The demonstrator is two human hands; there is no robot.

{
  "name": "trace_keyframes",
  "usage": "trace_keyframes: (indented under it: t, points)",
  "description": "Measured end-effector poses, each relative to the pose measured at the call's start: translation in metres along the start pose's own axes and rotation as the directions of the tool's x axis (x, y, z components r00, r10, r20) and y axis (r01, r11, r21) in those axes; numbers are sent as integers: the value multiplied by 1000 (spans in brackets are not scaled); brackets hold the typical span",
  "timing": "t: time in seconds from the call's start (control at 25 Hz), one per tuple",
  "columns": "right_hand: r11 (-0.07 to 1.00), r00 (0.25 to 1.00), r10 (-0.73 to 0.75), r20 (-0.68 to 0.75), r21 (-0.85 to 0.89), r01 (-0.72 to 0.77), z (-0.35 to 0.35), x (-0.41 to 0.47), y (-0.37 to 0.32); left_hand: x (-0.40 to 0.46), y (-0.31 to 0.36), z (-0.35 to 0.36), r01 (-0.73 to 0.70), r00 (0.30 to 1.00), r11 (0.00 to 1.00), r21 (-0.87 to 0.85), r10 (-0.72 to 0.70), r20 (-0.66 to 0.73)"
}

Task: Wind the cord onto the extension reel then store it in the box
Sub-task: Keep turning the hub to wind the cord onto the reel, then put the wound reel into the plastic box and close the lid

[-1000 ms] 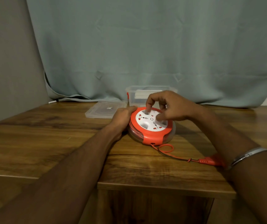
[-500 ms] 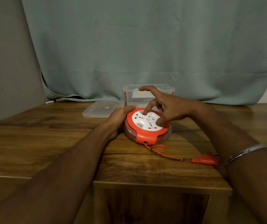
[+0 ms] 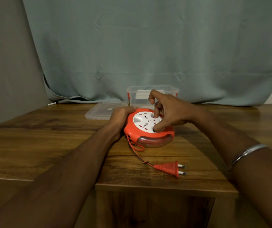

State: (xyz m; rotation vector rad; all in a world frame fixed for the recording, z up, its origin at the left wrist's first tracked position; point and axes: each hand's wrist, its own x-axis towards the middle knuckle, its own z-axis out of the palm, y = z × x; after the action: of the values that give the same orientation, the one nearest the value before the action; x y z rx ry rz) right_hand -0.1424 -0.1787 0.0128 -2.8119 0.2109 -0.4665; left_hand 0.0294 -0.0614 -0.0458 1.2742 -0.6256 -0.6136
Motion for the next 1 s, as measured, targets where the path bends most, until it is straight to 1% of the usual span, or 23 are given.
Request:
trace_keyframes:
  t: [0.12,0.2,0.28,0.48,0.6,0.68,0.76,0.84,0.88,0.92,0.96,1.0]
  points:
    - [998,999,26,-34,-48,-28,5,1,-5,1,-1,1,-23,1000,1000,1,23,-11]
    - [993,995,17,-95,-117,-28,10,5,-8,2,-3,3,-58,998,998,6,58,-26]
    - [988,992,15,-127,-150,-34,14,9,-9,1,-3,4,-86,995,996,21,86,-40]
    - [991,991,98,-95,-84,-106,19,14,-12,-1,-2,6,-130,990,989,77,134,-48]
    - [988,990,45,-135,-140,-64,23,17,-11,-1,-1,6,-153,985,984,95,160,-67]
    - [974,988,3,-156,-222,-38,19,15,-11,-1,-1,5,-153,980,982,107,165,-114]
    - [956,974,-37,-225,-292,-31,10,10,-12,3,-3,3,-138,972,980,146,162,-169]
    - [973,947,-115,-300,-226,47,1,6,-17,9,-6,-1,-116,966,968,224,162,-201]
    - [979,944,-158,-290,-168,112,-1,5,-21,10,-6,-3,-109,963,962,250,164,-215]
    - [979,953,-185,-242,-125,159,-1,5,-26,10,-6,-3,-110,960,960,258,170,-225]
    - [979,968,-187,-168,-117,169,2,5,-32,10,-6,-3,-113,957,959,261,176,-230]
    - [977,983,-162,-91,-156,147,8,6,-38,8,-4,-2,-114,956,959,260,177,-233]
